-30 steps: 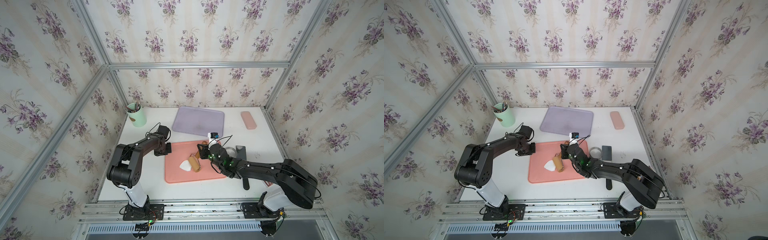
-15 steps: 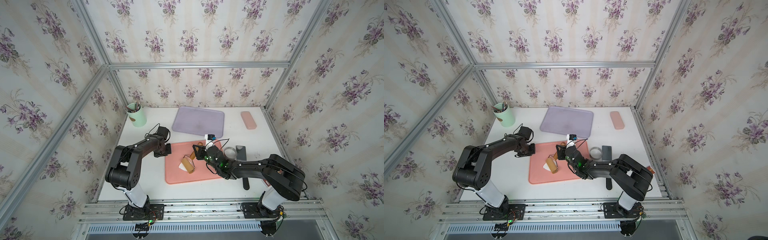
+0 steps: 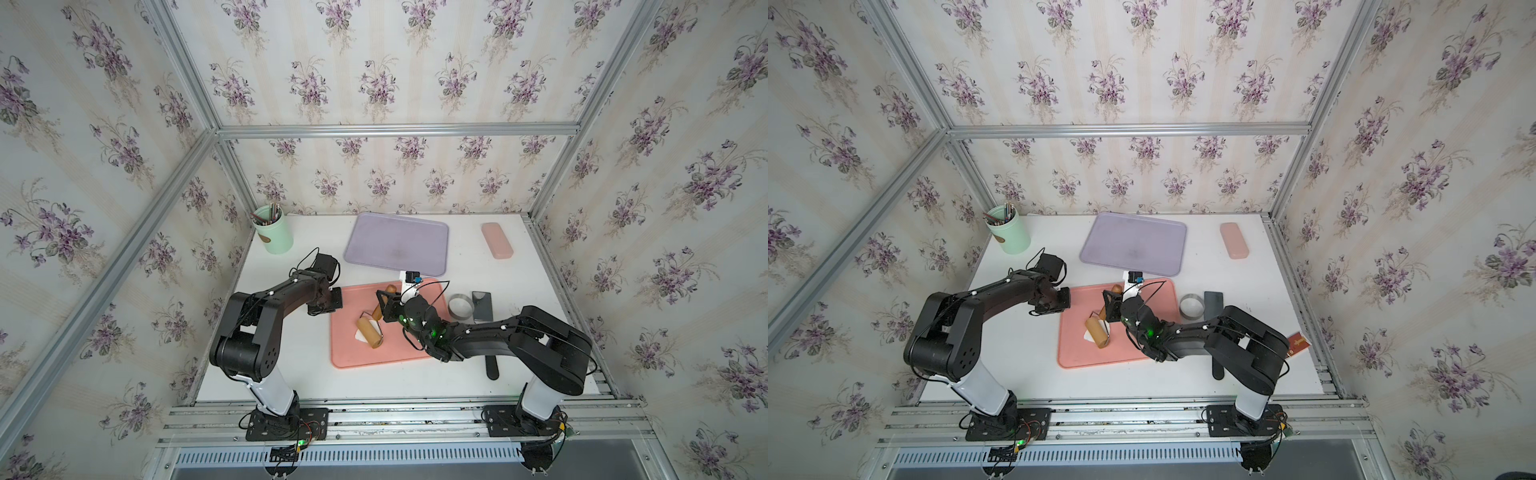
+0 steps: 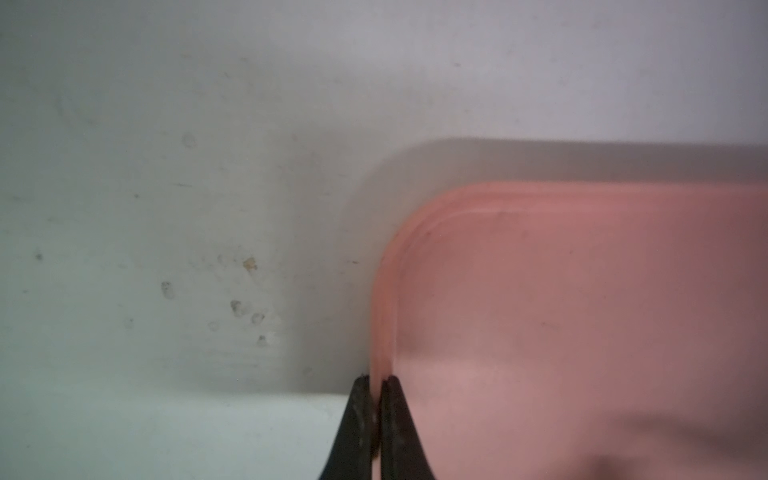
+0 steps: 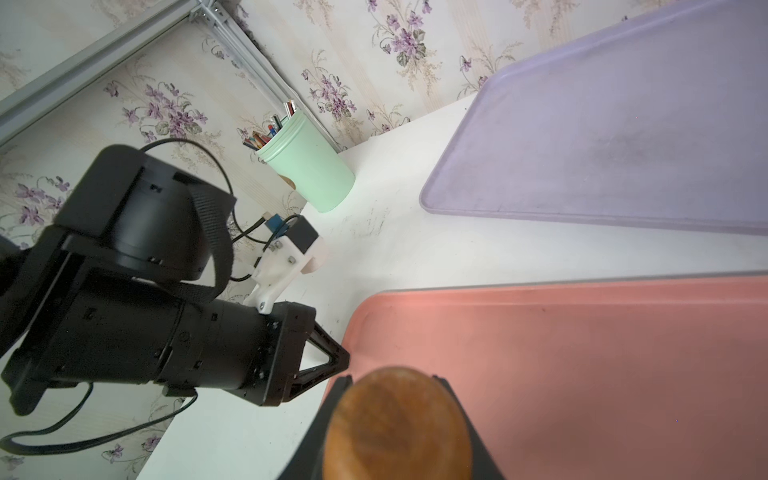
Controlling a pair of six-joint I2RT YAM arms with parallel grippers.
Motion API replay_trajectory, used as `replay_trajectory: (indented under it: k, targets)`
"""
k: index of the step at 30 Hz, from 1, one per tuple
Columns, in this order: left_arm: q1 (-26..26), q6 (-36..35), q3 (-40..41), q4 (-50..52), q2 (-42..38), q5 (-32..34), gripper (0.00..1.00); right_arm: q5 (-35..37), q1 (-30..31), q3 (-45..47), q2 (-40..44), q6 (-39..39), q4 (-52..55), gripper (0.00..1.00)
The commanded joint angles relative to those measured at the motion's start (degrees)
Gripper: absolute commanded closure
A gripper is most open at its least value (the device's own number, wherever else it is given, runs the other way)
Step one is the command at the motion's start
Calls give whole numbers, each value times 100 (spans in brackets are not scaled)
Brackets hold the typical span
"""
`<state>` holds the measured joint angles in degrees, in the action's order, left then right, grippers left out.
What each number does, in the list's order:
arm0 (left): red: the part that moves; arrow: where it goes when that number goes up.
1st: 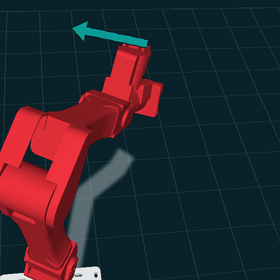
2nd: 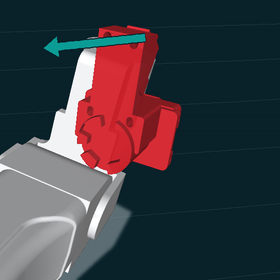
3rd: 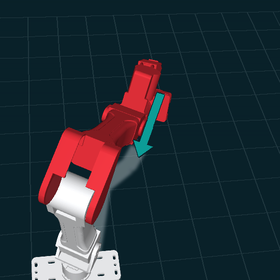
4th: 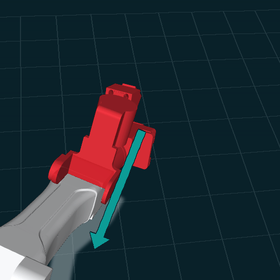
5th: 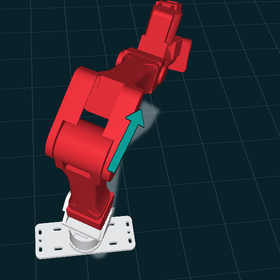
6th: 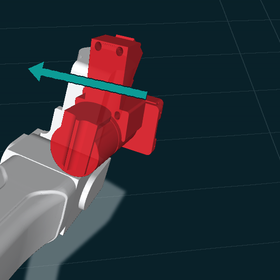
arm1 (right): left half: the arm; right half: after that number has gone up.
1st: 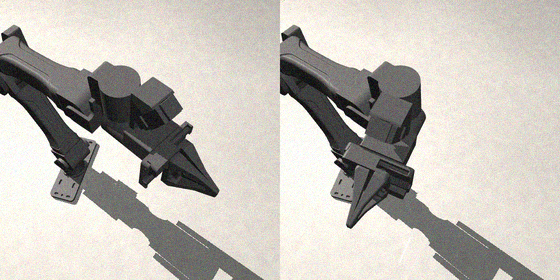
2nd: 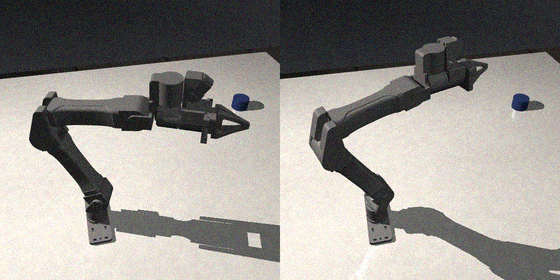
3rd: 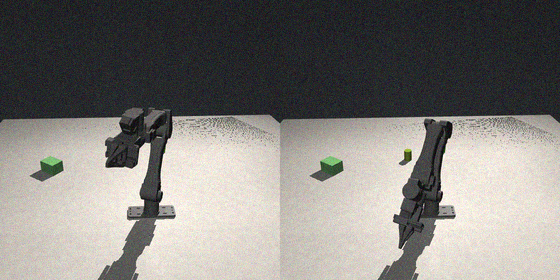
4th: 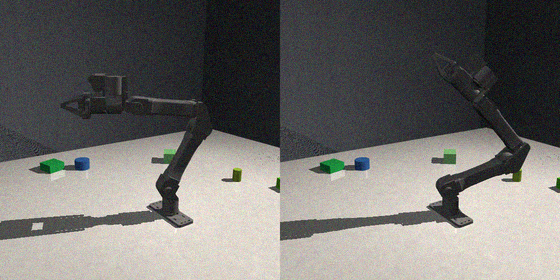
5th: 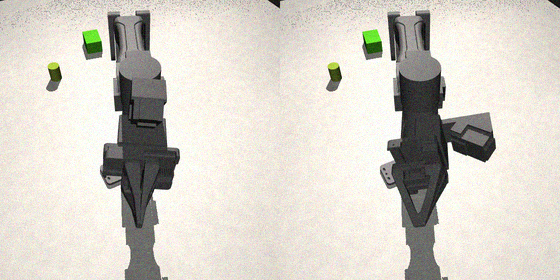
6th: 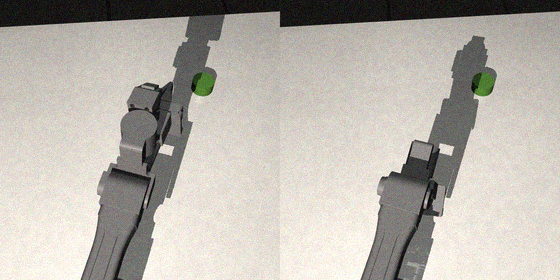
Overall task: Roll out the dumpling wrappers from the dough
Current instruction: Flatten out the dough on the work surface.
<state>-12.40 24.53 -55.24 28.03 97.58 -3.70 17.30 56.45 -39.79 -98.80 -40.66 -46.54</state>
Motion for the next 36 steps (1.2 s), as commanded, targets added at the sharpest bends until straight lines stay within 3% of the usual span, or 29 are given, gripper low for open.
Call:
replay_trajectory:
  k: [1, 6, 10, 18, 24, 28, 36]
  targets:
    - [-14, -6, 47, 308, 8, -52, 100, 439, -126, 316, 176, 614, 1218, 100]
    - [-12, 38, 90, 208, 7, -302, 100, 457, 522, 191, 102, 1150, 701, 100]
    - [-14, 39, 192, 219, -90, -268, 100, 333, 631, 67, -387, 950, 550, 100]
    - [18, 50, 216, 308, -29, 0, 100, 907, -111, 574, 137, 786, 958, 100]
    - [13, 93, 254, 209, -49, -89, 100, 712, 348, 273, -86, 1076, 648, 100]
    - [14, 100, 203, 222, -36, -131, 100, 498, 597, -100, -455, 876, 586, 100]
    - [14, 56, 179, 265, -69, -69, 100, 952, -153, 712, 111, 895, 841, 100]
